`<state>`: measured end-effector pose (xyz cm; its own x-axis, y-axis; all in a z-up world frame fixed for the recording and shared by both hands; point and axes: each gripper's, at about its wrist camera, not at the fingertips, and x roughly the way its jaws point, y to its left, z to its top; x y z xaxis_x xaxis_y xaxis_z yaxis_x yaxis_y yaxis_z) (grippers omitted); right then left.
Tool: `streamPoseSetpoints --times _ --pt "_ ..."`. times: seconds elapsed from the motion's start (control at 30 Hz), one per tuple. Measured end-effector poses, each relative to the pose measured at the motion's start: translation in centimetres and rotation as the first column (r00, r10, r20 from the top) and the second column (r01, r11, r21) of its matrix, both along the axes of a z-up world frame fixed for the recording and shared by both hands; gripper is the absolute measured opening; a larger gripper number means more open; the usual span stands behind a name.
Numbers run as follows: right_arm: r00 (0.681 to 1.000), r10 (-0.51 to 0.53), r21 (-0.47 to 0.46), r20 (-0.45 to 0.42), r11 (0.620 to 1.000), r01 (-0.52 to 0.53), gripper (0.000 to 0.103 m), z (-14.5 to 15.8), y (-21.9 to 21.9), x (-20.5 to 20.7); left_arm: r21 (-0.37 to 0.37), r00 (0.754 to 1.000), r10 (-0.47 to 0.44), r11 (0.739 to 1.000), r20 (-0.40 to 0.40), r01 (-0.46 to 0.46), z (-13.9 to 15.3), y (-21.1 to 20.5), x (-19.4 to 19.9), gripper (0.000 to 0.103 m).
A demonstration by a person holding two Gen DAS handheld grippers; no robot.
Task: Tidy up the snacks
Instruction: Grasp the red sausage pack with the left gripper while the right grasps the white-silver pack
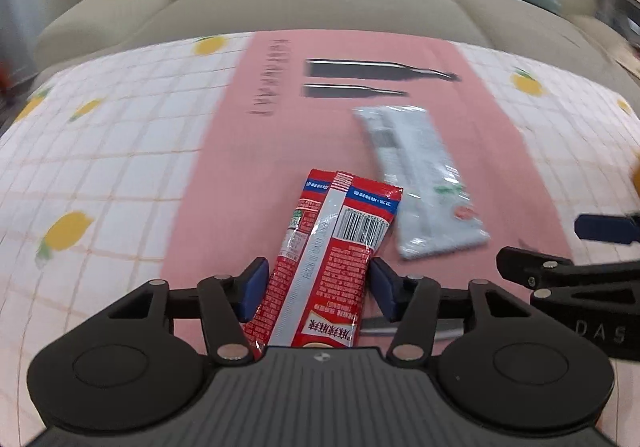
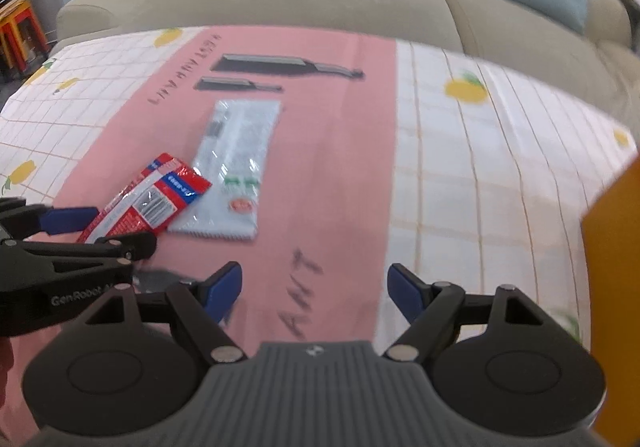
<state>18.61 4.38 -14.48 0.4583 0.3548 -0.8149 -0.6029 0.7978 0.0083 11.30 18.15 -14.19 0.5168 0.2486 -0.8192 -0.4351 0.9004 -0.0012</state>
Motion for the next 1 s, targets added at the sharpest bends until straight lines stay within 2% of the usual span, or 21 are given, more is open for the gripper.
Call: streamPoseSetpoints --times 0.07,0.27,0.47,0.63,0.73,0.8,1.0 --pt "1.000 0.020 0.022 0.016 1.000 -0.021 0.077 0.1 1.0 0.2 -0.012 0.999 0.046 0.999 -0.005 -0.046 0.1 1.0 0.0 0.060" --pt "0.997 0.050 0.049 0.063 0.997 -0.053 0.076 -0.2 5.1 1.4 -0.023 0.997 0.077 0.997 -0.009 -0.077 0.2 2.9 -0.3 0.060" --pt "1.000 0.030 0.073 0.001 0.997 -0.030 0.076 -1.1 7.8 3.9 -0.008 0.996 0.088 0.996 -0.013 -0.088 0.1 3.1 -0.5 0.060" --pt "1.000 0.030 0.022 0.006 0.999 -0.030 0.076 -1.8 9.5 3.9 -0.013 0.996 0.085 0.996 -0.014 -0.085 0.2 3.1 -0.6 0.060" --pt "0.999 0.042 0.022 0.018 0.999 -0.043 0.067 -1.7 9.3 3.3 -0.016 0.997 0.075 0.997 -0.022 -0.075 0.2 2.9 -0.7 0.060" --pt "0.998 0.055 0.023 0.023 0.998 -0.055 0.054 -1.5 8.8 2.8 -0.018 0.998 0.063 0.998 -0.028 -0.063 0.3 2.5 -0.7 0.060" --pt "0.998 0.057 0.010 0.005 0.998 -0.057 0.050 -1.2 5.6 0.7 -0.032 0.999 0.014 0.999 -0.052 -0.016 0.3 0.2 -1.2 0.060"
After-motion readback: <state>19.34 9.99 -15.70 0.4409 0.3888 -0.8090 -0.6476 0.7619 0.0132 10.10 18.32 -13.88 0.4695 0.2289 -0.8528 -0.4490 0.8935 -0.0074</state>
